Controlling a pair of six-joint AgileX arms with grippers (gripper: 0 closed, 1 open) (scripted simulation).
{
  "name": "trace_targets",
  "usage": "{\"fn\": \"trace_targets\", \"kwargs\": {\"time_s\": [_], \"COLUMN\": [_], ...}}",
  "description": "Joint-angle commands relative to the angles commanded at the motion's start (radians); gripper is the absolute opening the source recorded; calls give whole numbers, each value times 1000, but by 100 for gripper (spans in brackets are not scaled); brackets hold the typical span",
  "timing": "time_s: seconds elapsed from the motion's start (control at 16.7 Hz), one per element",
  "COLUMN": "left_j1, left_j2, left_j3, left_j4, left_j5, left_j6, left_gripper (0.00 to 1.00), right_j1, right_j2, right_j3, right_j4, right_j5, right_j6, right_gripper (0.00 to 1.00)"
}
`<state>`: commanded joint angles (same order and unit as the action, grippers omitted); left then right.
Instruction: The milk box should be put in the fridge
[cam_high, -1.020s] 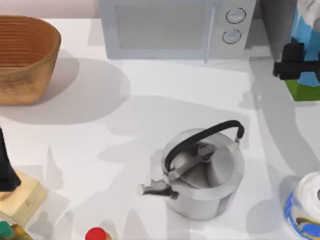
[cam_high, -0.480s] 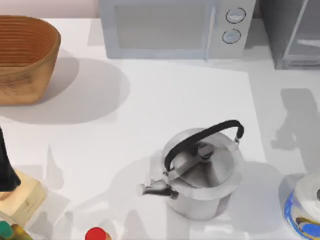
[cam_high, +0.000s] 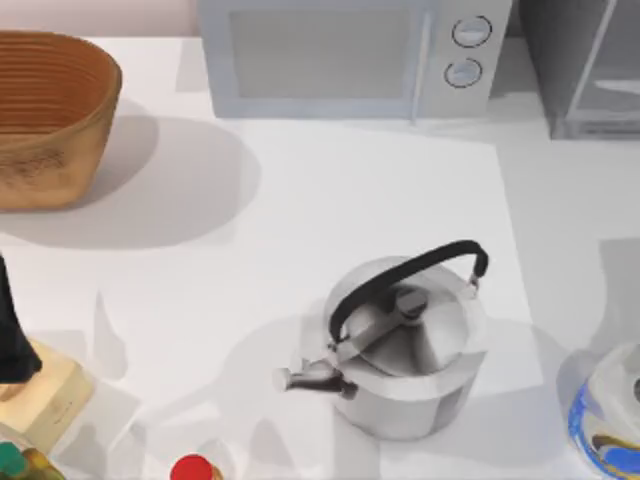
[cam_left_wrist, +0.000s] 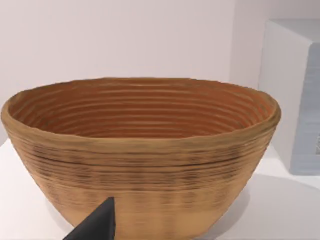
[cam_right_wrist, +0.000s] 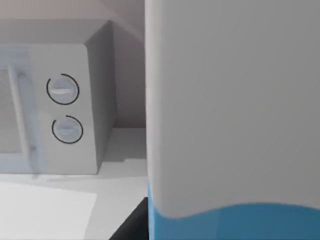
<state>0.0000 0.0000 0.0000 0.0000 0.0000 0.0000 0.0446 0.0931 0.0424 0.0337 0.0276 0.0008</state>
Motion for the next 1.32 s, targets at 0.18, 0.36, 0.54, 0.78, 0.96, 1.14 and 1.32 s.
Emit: {"fn": "trace_targets", "kwargs": {"time_s": [0.18, 0.36, 0.54, 0.78, 0.96, 1.14, 1.32], "left_j1": [0, 0, 0, 0, 0, 0, 0], "left_j2": [0, 0, 0, 0, 0, 0, 0], "left_j3": [0, 0, 0, 0, 0, 0, 0], "left_j4": [0, 0, 0, 0, 0, 0, 0], "left_j5": [0, 0, 0, 0, 0, 0, 0], "left_j6": [0, 0, 0, 0, 0, 0, 0], "left_gripper": [100, 100, 100, 100, 100, 100, 100], "right_j1": [-41, -45, -41, -58, -86, -124, -166], "right_j2": [-86, -93, -89, 15, 204, 479, 808], "right_j3": [-40, -42, -40, 25, 131, 264, 410], "right_j4": [-32, -34, -32, 47, 176, 339, 518], "right_j5": [-26, -28, -27, -44, -71, -104, -142], "right_j6": [0, -1, 1, 0, -2, -4, -4], "right_gripper": [0, 0, 0, 0, 0, 0, 0]}}
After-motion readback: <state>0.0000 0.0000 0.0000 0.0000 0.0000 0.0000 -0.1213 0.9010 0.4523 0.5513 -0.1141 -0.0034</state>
